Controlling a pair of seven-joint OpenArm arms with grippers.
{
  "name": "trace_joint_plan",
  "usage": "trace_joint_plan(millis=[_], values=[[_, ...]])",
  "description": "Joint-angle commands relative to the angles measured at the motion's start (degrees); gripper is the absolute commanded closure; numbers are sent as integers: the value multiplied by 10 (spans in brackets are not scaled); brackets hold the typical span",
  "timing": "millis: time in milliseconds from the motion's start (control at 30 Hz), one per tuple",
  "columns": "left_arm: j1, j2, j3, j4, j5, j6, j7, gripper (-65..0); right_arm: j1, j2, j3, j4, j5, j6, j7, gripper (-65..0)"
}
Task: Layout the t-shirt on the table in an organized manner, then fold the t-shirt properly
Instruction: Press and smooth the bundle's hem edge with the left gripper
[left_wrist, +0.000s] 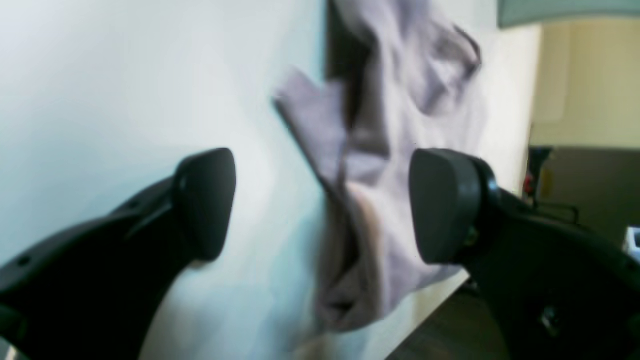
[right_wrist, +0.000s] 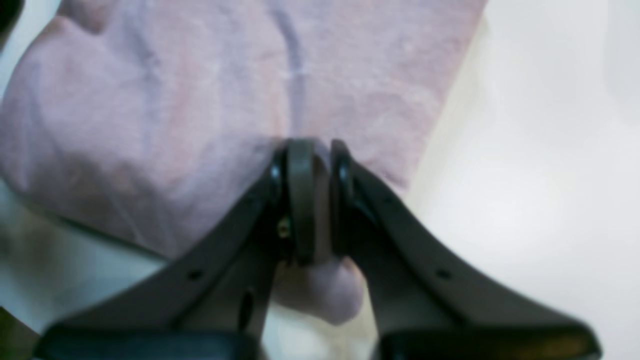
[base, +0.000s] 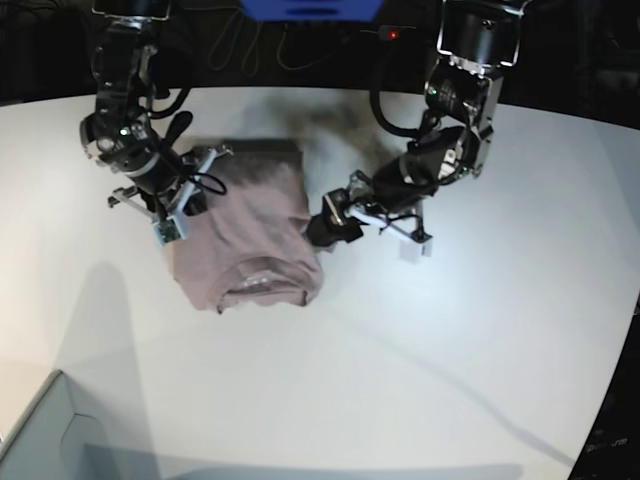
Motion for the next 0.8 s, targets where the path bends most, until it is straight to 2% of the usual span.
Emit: trace_joint_plan(millis=[0,333,633,667,767], values=[[-15,4,3,12,-12,-12,-9,-523,4,2,1,7,6,0,10,-53],[-34,14,79,-20,-11,-10,-74,-523,-4,3,4,7,6,0,10,-52],[-49,14,87,-56,-11,-9,-96,-524,-8,4,4,7,6,0,10,-52],[-54,15,88,-57,-11,-5,-107,-524,-8,4,4,7,6,0,10,-52],[-56,15,89,-57,-11,53,-131,-525,-8,4,4,7,6,0,10,-52]])
